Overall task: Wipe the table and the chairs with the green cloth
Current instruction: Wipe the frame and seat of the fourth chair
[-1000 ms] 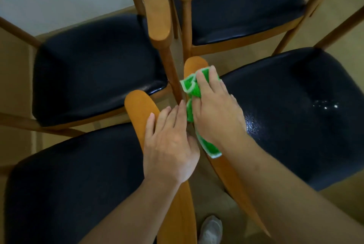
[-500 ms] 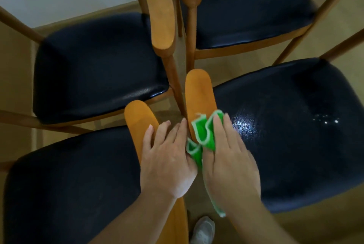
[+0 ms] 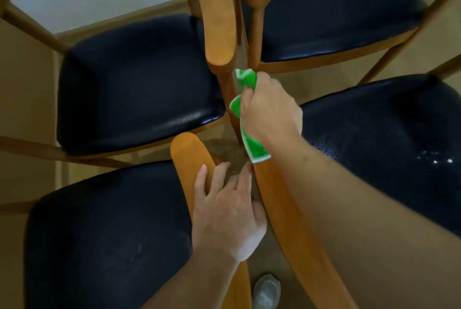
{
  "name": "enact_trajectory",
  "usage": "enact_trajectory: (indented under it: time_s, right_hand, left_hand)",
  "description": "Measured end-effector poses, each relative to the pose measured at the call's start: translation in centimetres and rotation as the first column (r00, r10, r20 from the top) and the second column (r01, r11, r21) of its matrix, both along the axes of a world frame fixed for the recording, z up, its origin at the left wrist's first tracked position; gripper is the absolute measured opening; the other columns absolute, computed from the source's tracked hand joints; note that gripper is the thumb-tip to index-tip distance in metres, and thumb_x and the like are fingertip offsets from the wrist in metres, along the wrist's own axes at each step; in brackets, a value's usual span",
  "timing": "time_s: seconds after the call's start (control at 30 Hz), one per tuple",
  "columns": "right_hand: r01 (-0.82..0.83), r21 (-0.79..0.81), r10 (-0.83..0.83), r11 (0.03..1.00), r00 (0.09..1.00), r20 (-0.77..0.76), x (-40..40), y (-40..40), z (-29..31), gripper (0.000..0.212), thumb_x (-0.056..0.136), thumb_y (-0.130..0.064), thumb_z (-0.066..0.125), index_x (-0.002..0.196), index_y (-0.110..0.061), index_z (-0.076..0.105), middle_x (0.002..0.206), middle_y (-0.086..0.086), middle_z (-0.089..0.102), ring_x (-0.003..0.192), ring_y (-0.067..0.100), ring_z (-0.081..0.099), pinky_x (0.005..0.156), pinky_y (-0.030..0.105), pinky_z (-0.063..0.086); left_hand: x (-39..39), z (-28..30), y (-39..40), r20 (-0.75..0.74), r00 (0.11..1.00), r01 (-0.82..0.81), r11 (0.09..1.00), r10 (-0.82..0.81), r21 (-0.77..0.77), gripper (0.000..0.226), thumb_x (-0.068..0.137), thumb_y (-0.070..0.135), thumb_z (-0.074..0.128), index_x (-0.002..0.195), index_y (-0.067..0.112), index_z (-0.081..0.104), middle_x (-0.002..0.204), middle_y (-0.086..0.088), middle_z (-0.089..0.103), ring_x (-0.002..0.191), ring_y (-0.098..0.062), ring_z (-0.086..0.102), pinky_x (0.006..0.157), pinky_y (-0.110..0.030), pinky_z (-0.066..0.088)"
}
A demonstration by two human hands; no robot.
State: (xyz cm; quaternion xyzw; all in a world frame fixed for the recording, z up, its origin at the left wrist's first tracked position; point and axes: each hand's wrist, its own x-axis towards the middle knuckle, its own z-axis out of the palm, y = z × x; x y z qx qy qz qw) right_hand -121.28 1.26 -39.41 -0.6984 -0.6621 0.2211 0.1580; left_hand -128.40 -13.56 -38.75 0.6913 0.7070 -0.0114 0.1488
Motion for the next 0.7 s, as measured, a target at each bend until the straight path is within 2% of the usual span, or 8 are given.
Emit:
enact_trajectory:
  time_s: [0.1,0.23,0.3,0.4,0.5,0.57,0.63,0.7]
  right_hand:
    - [0.007,-0.005,-0.007,1.0,1.0,-0.023,0.2,0.6,-0.2,0.024,0.099,-0.041,0.034,0.105,-0.023,0.047,0.096,-0.001,0.059,0.079,0.02,0.062,0.065,0.038,0.05]
    - [0.107,-0.007,-0.106,0.994,0.977,-0.185,1.6,-3.1,-0.4,0.031,0.1,-0.044,0.034,0.124,-0.027,0.044,0.113,-0.002,0.059,0.088,0.021,0.062,0.068,0.036,0.043]
    - [0.128,-0.065,-0.138,0.99,0.974,-0.178,2.8,-6.2,-0.6,0.034,0.099,-0.047,0.033,0.127,-0.027,0.041,0.105,-0.004,0.061,0.083,0.021,0.062,0.068,0.035,0.043]
    - [0.092,-0.167,-0.108,0.982,0.99,-0.087,5.4,-12.1,-0.3,0.025,0.097,-0.052,0.026,0.107,-0.033,0.04,0.074,-0.016,0.047,0.06,0.009,0.046,0.058,0.029,0.033]
    - [0.063,-0.259,-0.064,0.964,0.998,0.004,7.3,-16.1,0.9,0.031,0.089,-0.06,0.011,0.087,-0.036,0.029,0.063,-0.016,0.041,0.053,-0.002,0.037,0.05,0.026,0.025]
    - [0.05,-0.274,-0.036,0.96,0.998,0.054,7.5,-16.4,0.9,0.038,0.086,-0.061,0.005,0.084,-0.032,0.031,0.063,-0.014,0.041,0.056,0.006,0.045,0.053,0.03,0.027]
    - [0.035,-0.279,0.0,0.96,0.992,0.124,7.0,-14.8,0.3,0.041,0.091,-0.055,0.009,0.091,-0.025,0.037,0.066,-0.012,0.035,0.066,0.02,0.052,0.06,0.033,0.03]
    - [0.062,-0.281,-0.037,0.958,0.995,0.096,5.8,-11.7,-0.2,0.042,0.096,-0.052,0.015,0.098,-0.02,0.042,0.072,-0.008,0.041,0.077,0.027,0.057,0.065,0.034,0.035]
  left_hand:
    - [0.0,0.1,0.0,-0.009,1.0,0.009,1.0,-0.009,-0.009,0.057,0.083,0.041,0.029,0.131,0.025,0.055,0.106,0.013,0.068,0.128,-0.016,0.044,0.114,-0.045,0.012]
    - [0.1,0.2,0.0,0.007,1.0,0.003,1.0,-0.004,0.025,0.057,0.081,0.039,0.03,0.127,0.024,0.059,0.102,0.01,0.07,0.125,-0.018,0.048,0.113,-0.046,0.016]
    - [0.1,0.2,0.0,0.016,1.0,0.002,0.999,-0.003,0.038,0.056,0.08,0.038,0.03,0.124,0.022,0.062,0.1,0.009,0.07,0.123,-0.019,0.049,0.112,-0.046,0.017]
    - [0.1,0.3,0.0,0.018,1.0,0.001,1.0,-0.002,0.029,0.054,0.08,0.037,0.03,0.122,0.024,0.061,0.1,0.011,0.069,0.124,-0.017,0.048,0.113,-0.045,0.015]
    - [0.0,0.3,0.0,0.006,1.0,0.012,1.0,-0.012,0.0,0.056,0.083,0.039,0.029,0.128,0.025,0.057,0.103,0.013,0.068,0.126,-0.016,0.045,0.114,-0.044,0.012]
    - [0.0,0.2,0.0,-0.004,1.0,0.018,1.0,-0.018,-0.002,0.056,0.082,0.04,0.029,0.129,0.025,0.057,0.104,0.012,0.069,0.126,-0.016,0.045,0.113,-0.045,0.012]
    - [0.1,0.2,0.1,0.0,1.0,0.014,1.0,-0.014,0.004,0.056,0.082,0.039,0.03,0.127,0.024,0.059,0.102,0.012,0.069,0.124,-0.016,0.047,0.113,-0.045,0.013]
    - [0.1,0.1,0.0,-0.002,1.0,0.009,1.0,-0.009,0.013,0.055,0.081,0.039,0.031,0.125,0.024,0.06,0.101,0.011,0.07,0.123,-0.017,0.049,0.112,-0.045,0.014]
